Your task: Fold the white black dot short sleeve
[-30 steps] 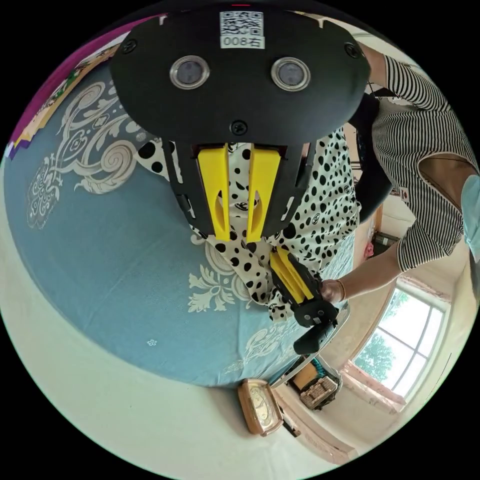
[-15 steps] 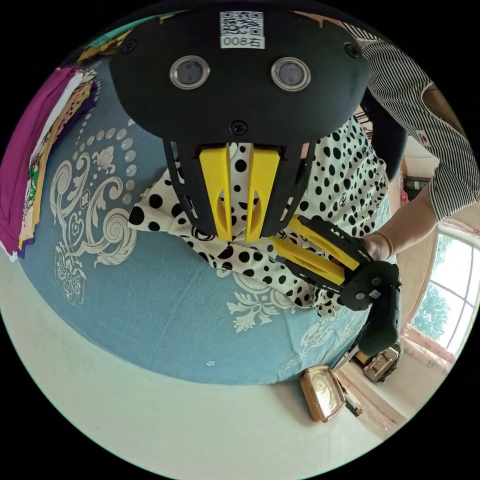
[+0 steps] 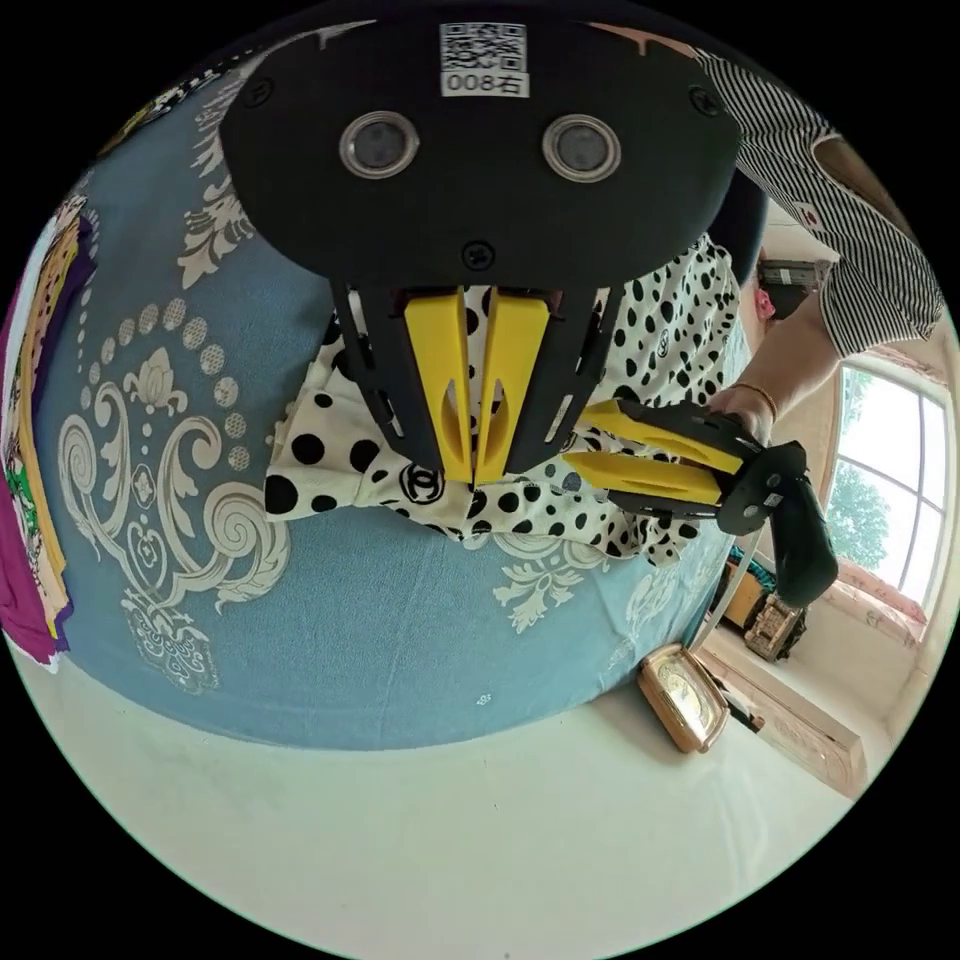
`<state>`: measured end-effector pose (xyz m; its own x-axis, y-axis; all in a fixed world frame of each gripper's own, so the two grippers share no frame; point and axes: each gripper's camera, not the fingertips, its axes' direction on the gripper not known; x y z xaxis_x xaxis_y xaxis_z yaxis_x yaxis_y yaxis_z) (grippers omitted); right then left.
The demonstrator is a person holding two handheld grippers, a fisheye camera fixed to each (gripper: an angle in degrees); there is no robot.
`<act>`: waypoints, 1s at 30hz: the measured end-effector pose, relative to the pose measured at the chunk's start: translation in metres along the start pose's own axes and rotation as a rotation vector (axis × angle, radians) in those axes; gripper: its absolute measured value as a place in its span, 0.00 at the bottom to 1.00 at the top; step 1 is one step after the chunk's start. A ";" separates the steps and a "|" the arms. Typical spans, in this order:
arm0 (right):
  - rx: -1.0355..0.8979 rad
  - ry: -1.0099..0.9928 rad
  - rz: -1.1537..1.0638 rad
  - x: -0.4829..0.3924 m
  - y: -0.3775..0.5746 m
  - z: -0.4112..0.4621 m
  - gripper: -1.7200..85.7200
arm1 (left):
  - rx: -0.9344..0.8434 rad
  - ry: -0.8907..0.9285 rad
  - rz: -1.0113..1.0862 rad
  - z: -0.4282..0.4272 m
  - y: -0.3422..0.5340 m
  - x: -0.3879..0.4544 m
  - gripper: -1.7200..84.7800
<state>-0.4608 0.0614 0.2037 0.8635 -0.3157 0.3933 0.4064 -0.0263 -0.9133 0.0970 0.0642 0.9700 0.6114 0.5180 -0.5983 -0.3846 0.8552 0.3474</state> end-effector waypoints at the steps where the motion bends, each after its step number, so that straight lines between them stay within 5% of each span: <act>1: 0.051 -0.061 0.027 0.007 0.007 -0.010 0.02 | -0.002 0.007 -0.003 0.001 0.000 -0.003 0.11; 8: 0.177 -0.204 0.097 0.026 0.031 -0.034 0.02 | -0.049 0.170 -0.035 0.018 0.010 -0.027 0.07; 14: 0.058 -0.105 0.051 0.012 0.023 -0.014 0.02 | -0.072 0.444 -0.158 0.028 0.038 -0.069 0.04; 21: -0.113 0.160 -0.054 -0.022 -0.005 0.046 0.03 | -0.052 0.308 -0.266 -0.001 0.090 -0.097 0.08; 30: -0.008 0.068 0.013 -0.012 0.008 0.045 0.06 | 0.129 -0.086 -0.296 -0.134 0.209 -0.078 0.12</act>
<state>-0.4541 0.1081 0.1963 0.8461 -0.3801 0.3736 0.3925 -0.0297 -0.9193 -0.1231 0.2000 0.9924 0.7420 0.2418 -0.6253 -0.0945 0.9611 0.2596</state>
